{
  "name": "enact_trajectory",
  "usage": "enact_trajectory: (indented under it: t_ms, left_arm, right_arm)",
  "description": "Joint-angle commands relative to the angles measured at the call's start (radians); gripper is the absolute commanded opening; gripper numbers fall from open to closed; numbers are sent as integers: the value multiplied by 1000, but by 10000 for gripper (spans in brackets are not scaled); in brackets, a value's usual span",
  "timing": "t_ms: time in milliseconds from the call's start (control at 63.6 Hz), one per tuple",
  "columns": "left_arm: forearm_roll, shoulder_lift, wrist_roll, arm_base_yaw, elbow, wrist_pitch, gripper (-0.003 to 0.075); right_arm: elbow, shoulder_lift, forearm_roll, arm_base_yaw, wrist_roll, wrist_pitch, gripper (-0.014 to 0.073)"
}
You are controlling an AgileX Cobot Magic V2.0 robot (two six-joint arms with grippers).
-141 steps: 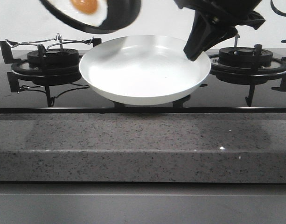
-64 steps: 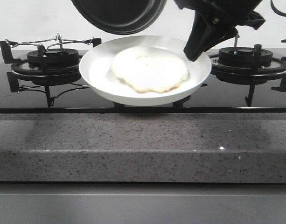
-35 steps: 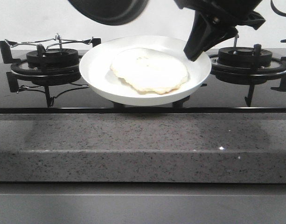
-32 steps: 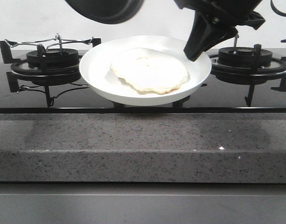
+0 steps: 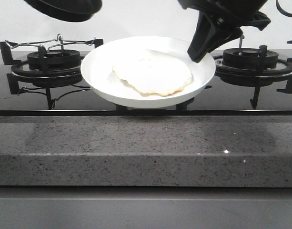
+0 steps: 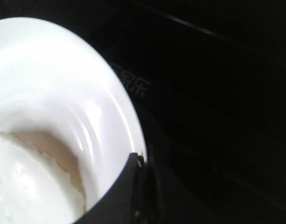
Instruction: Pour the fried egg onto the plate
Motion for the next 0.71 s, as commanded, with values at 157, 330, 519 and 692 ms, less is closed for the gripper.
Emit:
enact_trajectory:
  t_ms: [157,330,519,692]
  left_arm:
    - [-179,92,-115,77,-37,103,-20]
    - [-180,189,-200,81,-37,182,-20]
    - [-173,256,-255,81,-37,232,-20]
    - [-145,270,-255,81,-37,215,-14]
  right_arm:
    - [-24,-42,18,-2,-8,-43,-68]
    - [-24,-42,18,-2,-8,-43,-68]
    - [-24,-42,18,-2,-8,-43,-68]
    - [-24,-42,18,-2,-8,-43,-68]
